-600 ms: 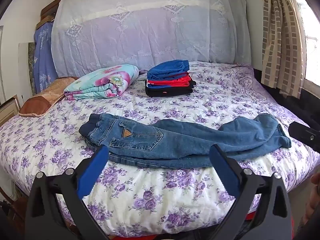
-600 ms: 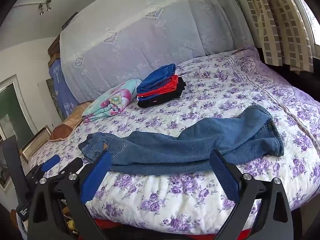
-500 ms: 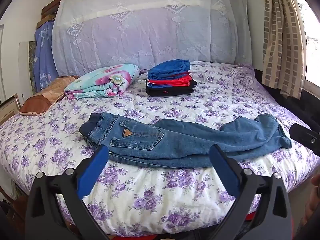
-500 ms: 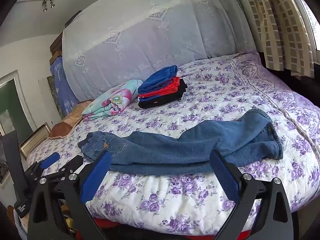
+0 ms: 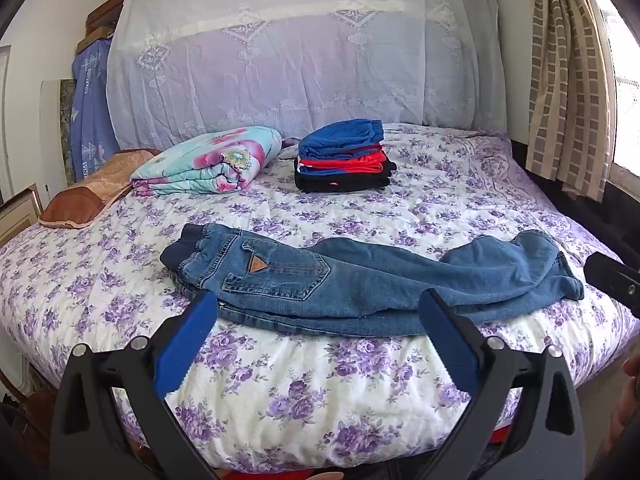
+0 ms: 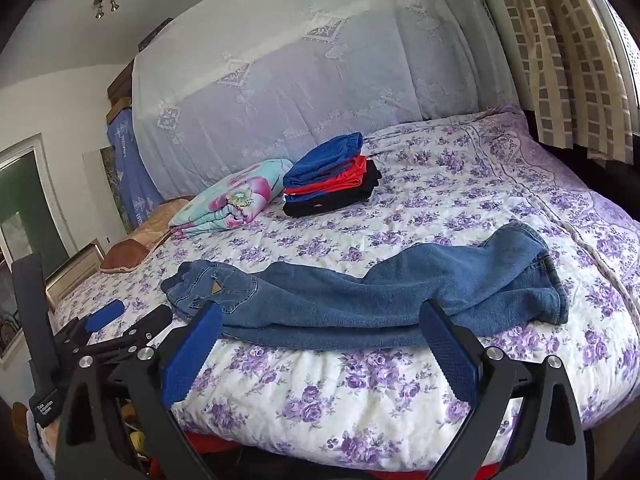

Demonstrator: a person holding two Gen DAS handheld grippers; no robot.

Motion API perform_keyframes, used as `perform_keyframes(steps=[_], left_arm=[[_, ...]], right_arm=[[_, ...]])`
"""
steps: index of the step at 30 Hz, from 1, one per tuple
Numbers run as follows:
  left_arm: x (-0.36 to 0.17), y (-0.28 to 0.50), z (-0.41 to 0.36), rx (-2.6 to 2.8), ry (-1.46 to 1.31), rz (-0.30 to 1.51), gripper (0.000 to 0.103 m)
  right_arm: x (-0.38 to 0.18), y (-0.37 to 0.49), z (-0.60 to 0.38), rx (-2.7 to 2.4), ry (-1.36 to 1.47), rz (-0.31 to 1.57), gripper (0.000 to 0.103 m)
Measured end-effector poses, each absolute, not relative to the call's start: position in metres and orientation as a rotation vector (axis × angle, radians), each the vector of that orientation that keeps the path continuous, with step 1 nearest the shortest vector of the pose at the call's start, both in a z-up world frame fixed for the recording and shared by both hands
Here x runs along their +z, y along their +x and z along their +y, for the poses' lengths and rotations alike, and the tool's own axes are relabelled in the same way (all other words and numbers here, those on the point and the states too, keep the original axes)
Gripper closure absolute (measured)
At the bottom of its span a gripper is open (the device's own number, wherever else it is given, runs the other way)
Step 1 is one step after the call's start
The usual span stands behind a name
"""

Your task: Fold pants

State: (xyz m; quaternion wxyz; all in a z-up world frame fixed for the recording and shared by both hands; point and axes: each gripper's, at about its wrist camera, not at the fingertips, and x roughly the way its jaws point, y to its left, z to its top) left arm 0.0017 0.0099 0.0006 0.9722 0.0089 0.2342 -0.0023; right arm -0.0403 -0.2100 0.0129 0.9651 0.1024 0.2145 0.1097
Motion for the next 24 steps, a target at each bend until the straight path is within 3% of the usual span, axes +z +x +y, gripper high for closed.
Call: perform_keyframes(steps=[24], left_arm=[[-0.0023, 0.0021, 0.0112, 0.003, 0.006, 0.481, 0.005]], right_arm=[[0.0105, -0.0408, -0.2086, 0.228, 0.211, 0.434, 0.004]])
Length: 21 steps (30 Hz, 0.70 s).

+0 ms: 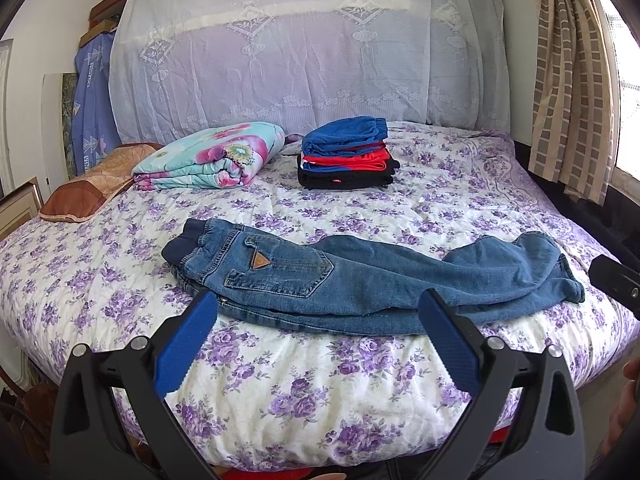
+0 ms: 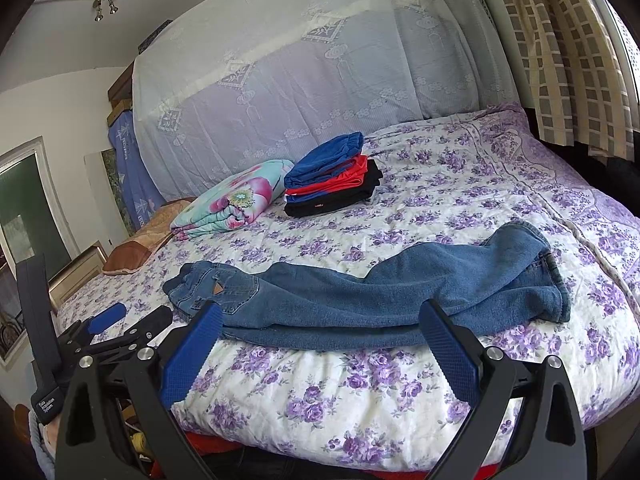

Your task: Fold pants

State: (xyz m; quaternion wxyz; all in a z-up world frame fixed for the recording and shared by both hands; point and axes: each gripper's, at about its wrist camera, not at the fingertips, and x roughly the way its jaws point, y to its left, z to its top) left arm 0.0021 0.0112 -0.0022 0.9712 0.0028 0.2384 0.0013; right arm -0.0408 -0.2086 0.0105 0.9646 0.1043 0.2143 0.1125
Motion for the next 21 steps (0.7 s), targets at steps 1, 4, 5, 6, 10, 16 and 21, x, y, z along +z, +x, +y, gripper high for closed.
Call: perform_keyframes(steps=[1, 4, 5, 6, 10, 16, 21], left_arm=[[-0.0023, 0.0021, 0.0113, 0.003, 0.005, 0.481, 0.005], [-0.0020, 0.0023, 0.0112, 0.003, 0.006, 0.481, 0.005], [-0.0023, 0.0022, 0.0114, 0.003, 0.006, 0.481, 0.005], [-0.0020, 0.0023, 0.0115, 0.003, 0.005, 0.481, 0.005], [-0.0020, 0.0023, 0.0115, 0.003, 0.005, 0.482, 0.005], [-0.0029, 0.0028, 0.0124, 0.002, 0.004, 0.484, 0.005], [-0.0037, 0.0026, 0.0130, 0.002, 0.003, 0.485, 0.005]], right_arm=[[0.0104, -0.0408, -0.2086, 0.227, 0.212, 0.434, 0.004], [0.0100, -0.0410, -0.2085, 0.228, 0.211, 0.433, 0.004], [0.0101, -0.0409, -0.2085, 0.227, 0.211, 0.433, 0.004], [0.0102, -0.0409, -0.2086, 0.228, 0.211, 0.433, 0.004], [0.0098, -0.0408, -0.2090, 0.229, 0.212, 0.433, 0.004], [0.0096, -0.0408, -0.2092, 0.230, 0.214, 0.435, 0.004], [0.0097, -0.0409, -0.2096, 0.230, 0.214, 0.435, 0.004]])
